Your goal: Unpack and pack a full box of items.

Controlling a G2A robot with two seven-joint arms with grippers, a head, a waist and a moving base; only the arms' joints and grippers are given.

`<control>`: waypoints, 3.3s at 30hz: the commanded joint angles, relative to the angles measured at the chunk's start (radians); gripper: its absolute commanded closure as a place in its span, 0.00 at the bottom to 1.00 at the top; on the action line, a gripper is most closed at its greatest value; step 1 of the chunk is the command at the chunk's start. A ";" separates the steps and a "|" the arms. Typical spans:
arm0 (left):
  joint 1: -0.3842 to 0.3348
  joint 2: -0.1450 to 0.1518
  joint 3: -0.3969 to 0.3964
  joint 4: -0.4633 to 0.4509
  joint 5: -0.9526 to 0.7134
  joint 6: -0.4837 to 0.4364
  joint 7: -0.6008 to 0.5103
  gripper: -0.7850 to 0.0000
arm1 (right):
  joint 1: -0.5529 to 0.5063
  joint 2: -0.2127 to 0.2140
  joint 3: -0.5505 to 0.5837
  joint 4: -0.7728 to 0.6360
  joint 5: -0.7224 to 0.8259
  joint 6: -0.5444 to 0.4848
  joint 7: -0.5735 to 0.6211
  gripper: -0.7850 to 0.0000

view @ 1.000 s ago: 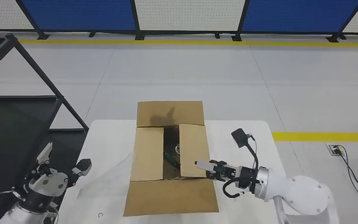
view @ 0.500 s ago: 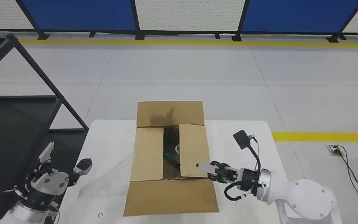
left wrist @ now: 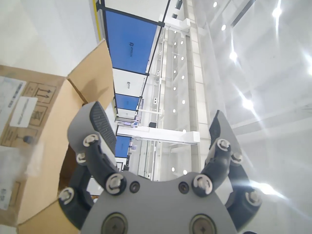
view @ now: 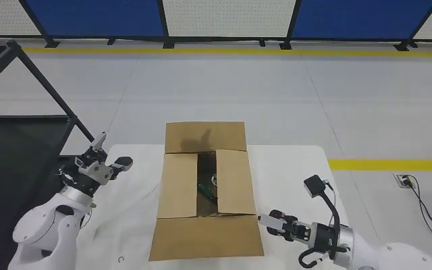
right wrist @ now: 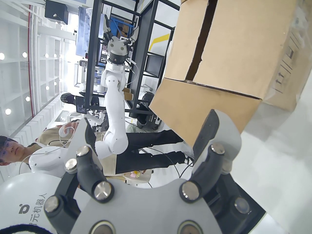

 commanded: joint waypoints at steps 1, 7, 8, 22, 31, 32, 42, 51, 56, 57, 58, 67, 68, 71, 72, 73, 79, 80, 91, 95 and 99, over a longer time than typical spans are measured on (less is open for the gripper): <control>-0.061 0.001 0.045 0.065 0.062 -0.031 0.003 0.00 | -0.032 0.005 0.012 -0.029 -0.008 0.001 -0.001 0.00; -0.102 -0.001 0.075 0.119 0.068 -0.029 0.002 0.00 | -0.045 0.009 0.016 -0.043 -0.024 0.003 0.007 0.00; -0.102 -0.001 0.075 0.119 0.068 -0.029 0.002 0.00 | -0.045 0.009 0.016 -0.043 -0.024 0.003 0.007 0.00; -0.102 -0.001 0.075 0.119 0.068 -0.029 0.002 0.00 | -0.045 0.009 0.016 -0.043 -0.024 0.003 0.007 0.00; -0.138 -0.001 0.101 0.197 0.074 -0.213 -0.126 0.00 | -0.045 0.009 0.016 -0.043 -0.024 0.003 0.007 0.00; -0.158 0.000 0.114 0.226 0.107 -0.231 -0.118 0.00 | -0.045 0.009 0.016 -0.043 -0.024 0.003 0.007 0.00; -0.368 -0.003 0.237 0.493 0.340 -0.410 -0.124 0.00 | -0.045 0.009 0.016 -0.043 -0.024 0.003 0.007 0.00; -0.543 -0.026 0.361 0.775 0.453 -0.565 -0.151 0.00 | -0.045 0.009 0.016 -0.043 -0.024 0.003 0.007 0.00; -0.619 -0.049 0.419 0.914 0.448 -0.623 -0.183 0.00 | -0.045 0.009 0.016 -0.043 -0.024 0.003 0.007 0.00; -0.633 -0.053 0.432 0.941 0.458 -0.637 -0.183 0.00 | -0.045 0.009 0.016 -0.043 -0.024 0.003 0.007 0.00; -0.646 -0.059 0.441 0.968 0.454 -0.648 -0.182 0.00 | -0.045 0.009 0.016 -0.043 -0.024 0.003 0.007 0.00; -0.739 -0.105 0.521 1.138 0.488 -0.746 -0.158 0.00 | -0.097 0.025 0.011 -0.063 -0.019 -0.011 -0.048 0.00; -0.745 -0.109 0.527 1.151 0.490 -0.754 -0.153 0.00 | -0.101 0.027 0.015 -0.066 -0.015 -0.011 -0.051 0.00; -0.762 -0.123 0.543 1.182 0.491 -0.775 -0.150 0.00 | -0.115 0.034 0.022 -0.071 -0.001 -0.013 -0.054 0.00; -0.768 -0.126 0.548 1.193 0.496 -0.779 -0.145 0.00 | -0.119 0.036 0.023 -0.072 0.004 -0.013 -0.052 0.00; -0.773 -0.130 0.553 1.202 0.499 -0.784 -0.140 0.00 | -0.122 0.038 0.024 -0.074 0.008 -0.013 -0.049 0.00; -0.796 -0.146 0.565 1.248 0.503 -0.809 -0.124 0.00 | -0.131 0.053 0.032 -0.075 0.033 -0.012 -0.032 0.00; -0.797 -0.147 0.563 1.252 0.496 -0.825 -0.126 0.00 | -0.132 0.055 0.032 -0.073 0.036 -0.009 -0.026 0.00; -0.778 -0.125 0.489 1.253 0.315 -1.104 -0.402 0.00 | -0.100 0.089 0.007 -0.016 -0.008 0.098 0.089 0.00; -0.764 -0.108 0.462 1.239 0.252 -1.122 -0.485 0.00 | -0.092 0.102 -0.001 0.000 -0.038 0.146 0.119 0.00; -0.727 -0.089 0.455 1.170 0.216 -1.100 -0.507 0.00 | -0.072 0.113 -0.034 0.029 -0.059 0.179 0.139 0.00</control>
